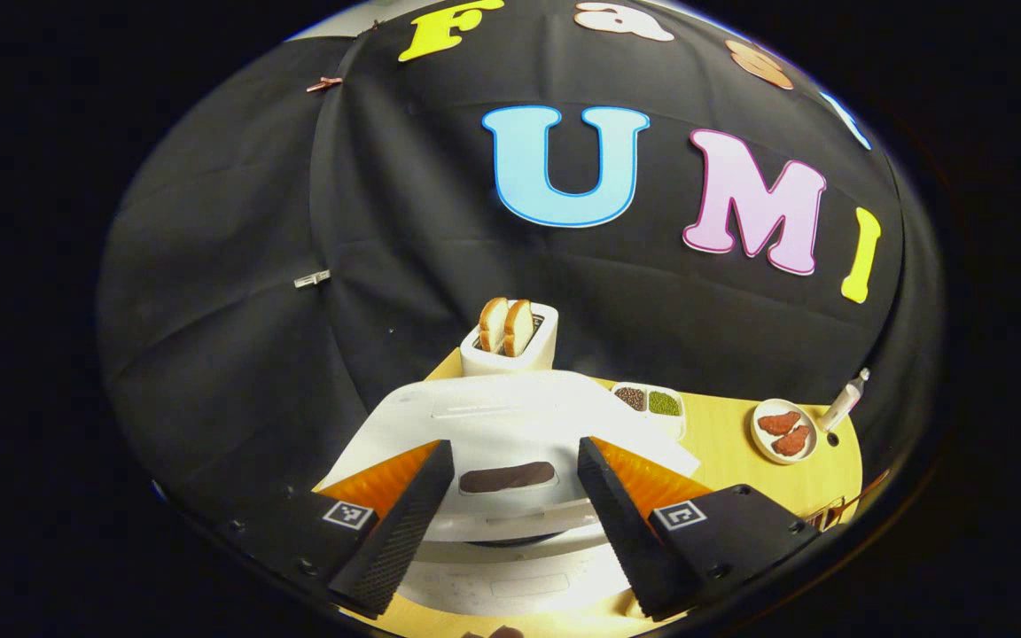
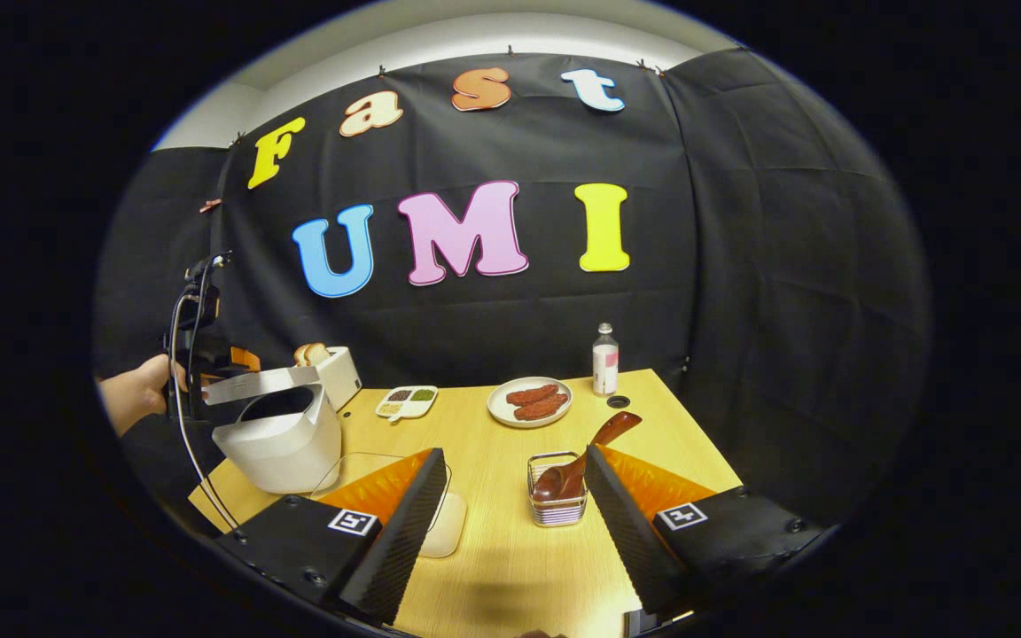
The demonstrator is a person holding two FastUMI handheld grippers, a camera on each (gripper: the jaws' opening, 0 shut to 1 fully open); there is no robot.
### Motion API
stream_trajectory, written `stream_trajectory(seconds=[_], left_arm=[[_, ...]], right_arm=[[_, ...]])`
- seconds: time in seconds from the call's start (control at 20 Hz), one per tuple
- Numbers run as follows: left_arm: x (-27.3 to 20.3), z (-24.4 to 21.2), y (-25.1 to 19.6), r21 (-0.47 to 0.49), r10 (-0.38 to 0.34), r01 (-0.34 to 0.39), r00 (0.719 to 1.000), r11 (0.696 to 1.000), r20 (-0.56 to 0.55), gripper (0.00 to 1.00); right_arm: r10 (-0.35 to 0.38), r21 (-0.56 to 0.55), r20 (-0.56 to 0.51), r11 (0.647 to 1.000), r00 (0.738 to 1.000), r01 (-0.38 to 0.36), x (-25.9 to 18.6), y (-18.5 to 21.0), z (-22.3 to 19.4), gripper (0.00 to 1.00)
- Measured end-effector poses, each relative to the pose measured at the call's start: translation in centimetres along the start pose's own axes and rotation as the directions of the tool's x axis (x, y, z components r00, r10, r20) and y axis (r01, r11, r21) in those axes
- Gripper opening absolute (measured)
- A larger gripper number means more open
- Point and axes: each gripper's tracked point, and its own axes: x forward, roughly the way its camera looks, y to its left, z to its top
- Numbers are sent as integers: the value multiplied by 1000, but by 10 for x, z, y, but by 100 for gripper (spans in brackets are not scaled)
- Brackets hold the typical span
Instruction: Close the left gripper, press the button to open the rice cooker; take a wooden spoon from the chopstick holder with the right hand, scoop a spoonful of rice and pour it into the rice cooker, then put the wooden spoon back into the chopstick holder.
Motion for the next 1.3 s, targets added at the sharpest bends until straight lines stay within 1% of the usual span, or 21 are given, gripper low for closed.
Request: stream_trajectory(seconds=[0.05, 0.15, 0.4, 0.45, 0.65, 0.8, 0.9, 1.0, 1.05, 1.15, 1.25, 1.3], left_arm=[[1, -7, 1, -18, 7, -7, 1000, 1000, 0, 99], [6, -25, -2, -25, 28, -28, 1000, 999, -5, 99], [16, -67, -7, 27, 45, -44, 997, 999, -62, 100], [16, -67, -9, 35, 42, -40, 998, 999, -42, 100], [18, -68, -12, 56, -6, 9, 998, 998, -59, 100], [13, -65, -12, 54, -28, 31, 997, 998, -71, 100], [-7, -54, -15, 29, -40, 40, 999, 999, -22, 97], [-37, -32, -20, 36, -57, 54, 995, 998, 79, 96], [-56, -18, -21, 53, -63, 56, 988, 997, 141, 96], [-102, 10, -26, 100, -95, 71, 962, 992, 255, 96], [-146, 21, -34, 162, -156, 109, 935, 981, 318, 95], [-163, 23, -35, 176, -172, 118, 927, 977, 334, 96]], right_arm=[[8, -6, -8, 1000, 1000, -8, 0, 1, -2, 98], [22, -14, -21, 1000, 1000, -22, 0, 5, -6, 99], [41, -33, -49, 999, 998, -42, -1, 11, -19, 98], [43, -39, -56, 998, 997, -45, -3, 12, -22, 98], [56, -53, -76, 997, 995, -61, -3, 20, -31, 99], [61, -50, -65, 997, 996, -65, 0, 25, -25, 98], [57, -45, -37, 997, 998, -58, 6, 27, -14, 99], [55, -28, -18, 998, 998, -55, 11, 32, -4, 98], [54, -23, -7, 998, 999, -54, 13, 34, 2, 99], [47, -27, 22, 999, 999, -46, 17, 37, 16, 99], [29, -26, 62, 999, 998, -28, 16, 38, 34, 99], [28, -12, 82, 1000, 996, -27, 15, 40, 44, 99]])
